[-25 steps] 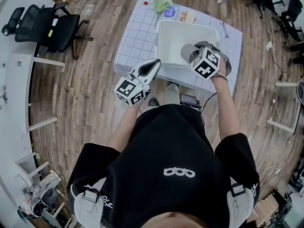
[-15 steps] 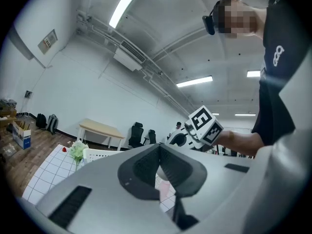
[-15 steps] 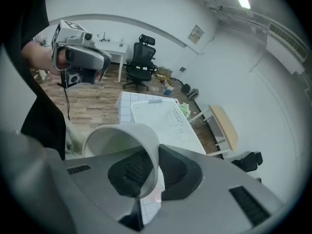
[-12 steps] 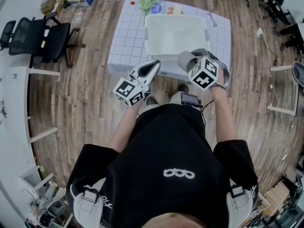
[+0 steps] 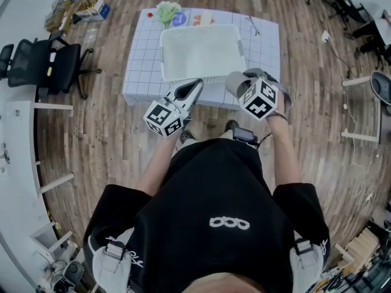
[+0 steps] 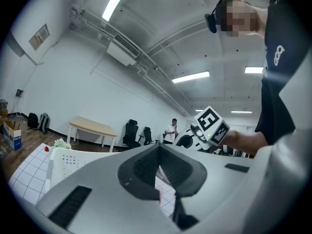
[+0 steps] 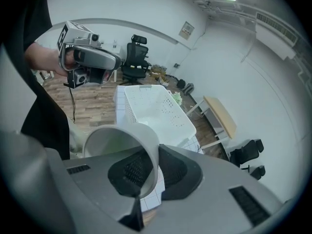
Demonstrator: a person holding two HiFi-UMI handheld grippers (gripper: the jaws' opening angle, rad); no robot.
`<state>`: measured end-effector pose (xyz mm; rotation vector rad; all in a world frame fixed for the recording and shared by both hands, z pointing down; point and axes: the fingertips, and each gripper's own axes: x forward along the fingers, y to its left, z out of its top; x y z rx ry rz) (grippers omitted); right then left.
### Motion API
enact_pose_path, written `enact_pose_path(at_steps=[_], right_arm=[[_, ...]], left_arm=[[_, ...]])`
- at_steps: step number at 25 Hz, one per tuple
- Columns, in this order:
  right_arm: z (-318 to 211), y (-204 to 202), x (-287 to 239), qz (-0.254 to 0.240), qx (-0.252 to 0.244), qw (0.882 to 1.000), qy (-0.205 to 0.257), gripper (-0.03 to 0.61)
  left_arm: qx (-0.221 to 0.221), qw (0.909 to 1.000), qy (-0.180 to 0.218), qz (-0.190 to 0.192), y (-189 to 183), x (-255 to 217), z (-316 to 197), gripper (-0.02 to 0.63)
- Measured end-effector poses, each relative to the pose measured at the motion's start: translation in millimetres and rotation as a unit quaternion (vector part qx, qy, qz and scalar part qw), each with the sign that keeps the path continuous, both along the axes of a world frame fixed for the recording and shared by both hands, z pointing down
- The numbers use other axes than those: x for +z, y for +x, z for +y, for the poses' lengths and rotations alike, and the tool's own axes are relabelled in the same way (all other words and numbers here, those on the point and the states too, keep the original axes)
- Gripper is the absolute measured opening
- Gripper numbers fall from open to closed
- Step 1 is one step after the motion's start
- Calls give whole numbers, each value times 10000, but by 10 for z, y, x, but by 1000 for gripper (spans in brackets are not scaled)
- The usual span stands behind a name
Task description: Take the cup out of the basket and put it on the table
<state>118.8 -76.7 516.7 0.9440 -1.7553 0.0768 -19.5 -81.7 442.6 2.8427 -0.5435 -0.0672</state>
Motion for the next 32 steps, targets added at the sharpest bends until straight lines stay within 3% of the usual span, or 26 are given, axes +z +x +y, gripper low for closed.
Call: enact_pose_path(at_steps=[9, 15, 25, 32], right_arm=[[233, 1199, 141, -58, 349, 9992, -177, 48], [356, 1815, 269, -36, 521, 9981, -315, 48], [288, 2178, 524, -54, 365, 9978, -553, 48], [-64, 2206, 882, 72, -82, 9961, -870, 48]], left_arm=[[235, 9996, 38, -164, 1085, 20, 83, 8], [349, 9991, -7, -235, 1621, 89, 134, 8], [293, 9990, -39, -344, 2012, 200, 171, 8], [-142, 9990, -70, -414, 2020, 300, 137, 8]])
